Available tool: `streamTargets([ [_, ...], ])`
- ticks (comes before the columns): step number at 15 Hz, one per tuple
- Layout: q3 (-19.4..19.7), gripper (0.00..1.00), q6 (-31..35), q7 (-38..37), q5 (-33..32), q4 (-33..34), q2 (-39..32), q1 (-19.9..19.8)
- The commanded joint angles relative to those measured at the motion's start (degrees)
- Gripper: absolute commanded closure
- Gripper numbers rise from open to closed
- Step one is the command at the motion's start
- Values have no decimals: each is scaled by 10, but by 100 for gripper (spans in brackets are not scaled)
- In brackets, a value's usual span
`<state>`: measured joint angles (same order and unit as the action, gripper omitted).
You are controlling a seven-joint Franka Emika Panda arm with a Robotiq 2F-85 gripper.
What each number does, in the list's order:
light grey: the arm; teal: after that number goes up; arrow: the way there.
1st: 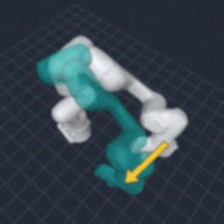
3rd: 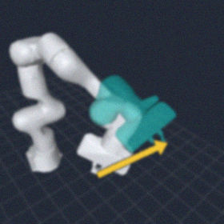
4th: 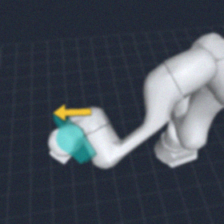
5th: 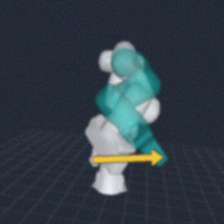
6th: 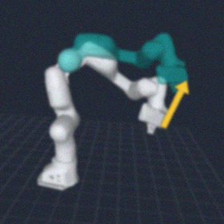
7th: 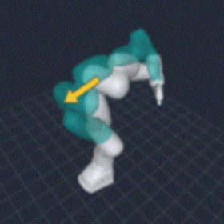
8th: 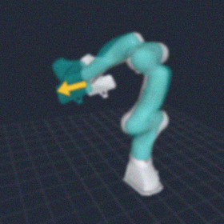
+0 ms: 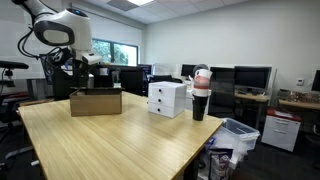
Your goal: Open the box and spill out the contents
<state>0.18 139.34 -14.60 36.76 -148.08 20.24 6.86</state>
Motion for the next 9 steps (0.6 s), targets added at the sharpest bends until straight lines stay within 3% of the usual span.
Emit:
streamTargets([
  [1,-9,0,20,28,30,-6,-12,4],
  [9,-6,0,11,48,49,0,-20,-1],
])
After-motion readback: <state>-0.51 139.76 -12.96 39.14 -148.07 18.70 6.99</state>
